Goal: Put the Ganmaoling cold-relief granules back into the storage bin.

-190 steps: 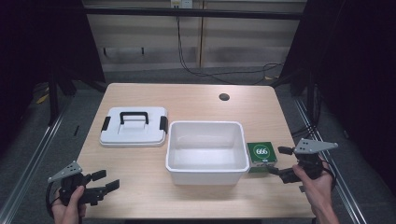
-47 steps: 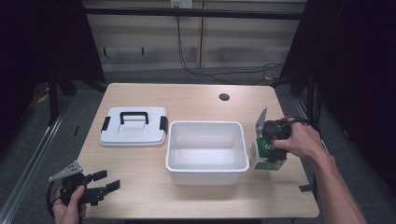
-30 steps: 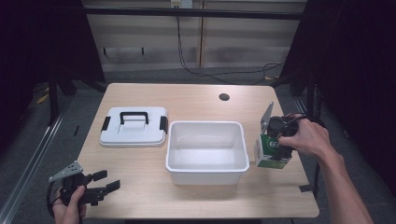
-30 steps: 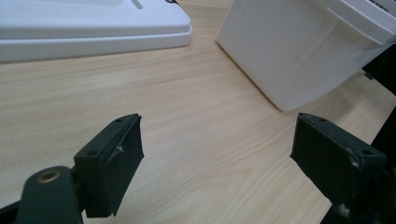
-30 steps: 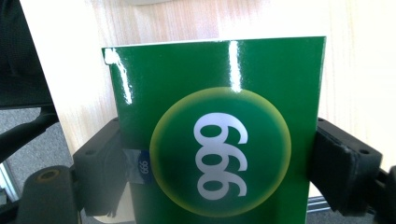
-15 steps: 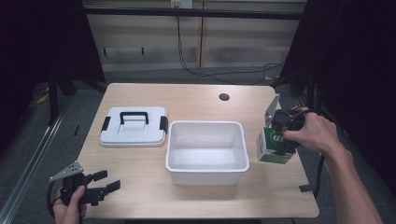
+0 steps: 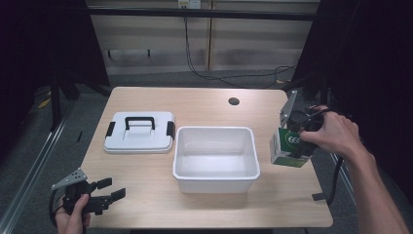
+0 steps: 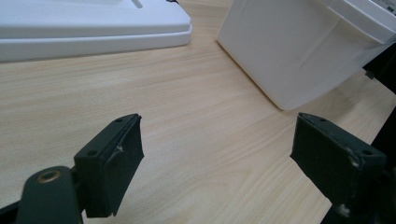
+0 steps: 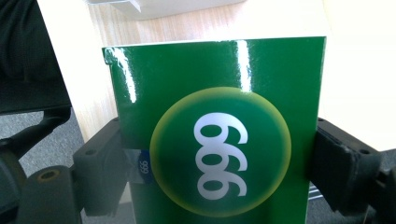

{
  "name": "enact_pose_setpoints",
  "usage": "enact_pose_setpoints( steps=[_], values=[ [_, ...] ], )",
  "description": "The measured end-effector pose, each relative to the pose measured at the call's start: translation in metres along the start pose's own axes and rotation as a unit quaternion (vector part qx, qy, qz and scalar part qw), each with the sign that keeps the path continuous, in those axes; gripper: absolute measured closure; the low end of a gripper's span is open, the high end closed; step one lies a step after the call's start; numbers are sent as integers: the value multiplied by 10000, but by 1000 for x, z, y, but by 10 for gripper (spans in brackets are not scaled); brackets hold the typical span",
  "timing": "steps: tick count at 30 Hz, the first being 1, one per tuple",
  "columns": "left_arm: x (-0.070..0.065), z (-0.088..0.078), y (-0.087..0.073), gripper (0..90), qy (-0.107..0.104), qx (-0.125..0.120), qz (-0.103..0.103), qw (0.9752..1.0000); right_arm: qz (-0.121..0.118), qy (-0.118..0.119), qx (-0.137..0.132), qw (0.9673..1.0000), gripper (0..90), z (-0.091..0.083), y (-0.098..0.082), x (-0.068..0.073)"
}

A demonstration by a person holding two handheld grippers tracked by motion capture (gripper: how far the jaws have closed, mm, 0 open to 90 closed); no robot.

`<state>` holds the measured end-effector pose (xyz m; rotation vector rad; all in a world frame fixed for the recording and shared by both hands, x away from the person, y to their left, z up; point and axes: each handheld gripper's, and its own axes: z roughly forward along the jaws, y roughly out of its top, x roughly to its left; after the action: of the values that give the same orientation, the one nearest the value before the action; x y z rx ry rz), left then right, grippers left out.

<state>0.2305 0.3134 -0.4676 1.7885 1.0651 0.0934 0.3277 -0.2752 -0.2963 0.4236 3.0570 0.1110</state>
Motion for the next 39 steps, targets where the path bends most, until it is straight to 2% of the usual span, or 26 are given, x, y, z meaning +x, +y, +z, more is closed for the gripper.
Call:
enact_pose_setpoints(
  steps=[3,11,15,25,27,32,35,36,39],
  values=[
    [0,0,0,163,-3,-2,-6,10000,69,-26,-3,10000,157,-8,1,1],
    [0,0,0,163,8,17,9,10000,-39,-134,-75,9999,158,-26,12,1],
    [0,0,0,163,5,15,6,10000,-33,-106,-128,9999,157,-28,18,1],
    [0,0,0,163,-3,-3,-17,10000,-279,-34,-321,9991,157,-37,49,1],
    [0,0,0,163,-9,8,-4,10000,-324,-38,-277,9991,157,-39,58,1],
    [0,0,0,163,-8,0,-6,10000,-414,-41,-346,9985,157,-41,68,0],
    [0,0,0,163,-9,-2,-8,10000,-445,-4,-362,9984,157,-39,74,0],
    [0,0,0,163,-9,-3,-6,10000,-391,65,-338,9986,157,-37,78,0],
    [0,0,0,163,-10,-4,-2,10000,-369,50,-374,9986,157,-36,81,0]
  ],
)
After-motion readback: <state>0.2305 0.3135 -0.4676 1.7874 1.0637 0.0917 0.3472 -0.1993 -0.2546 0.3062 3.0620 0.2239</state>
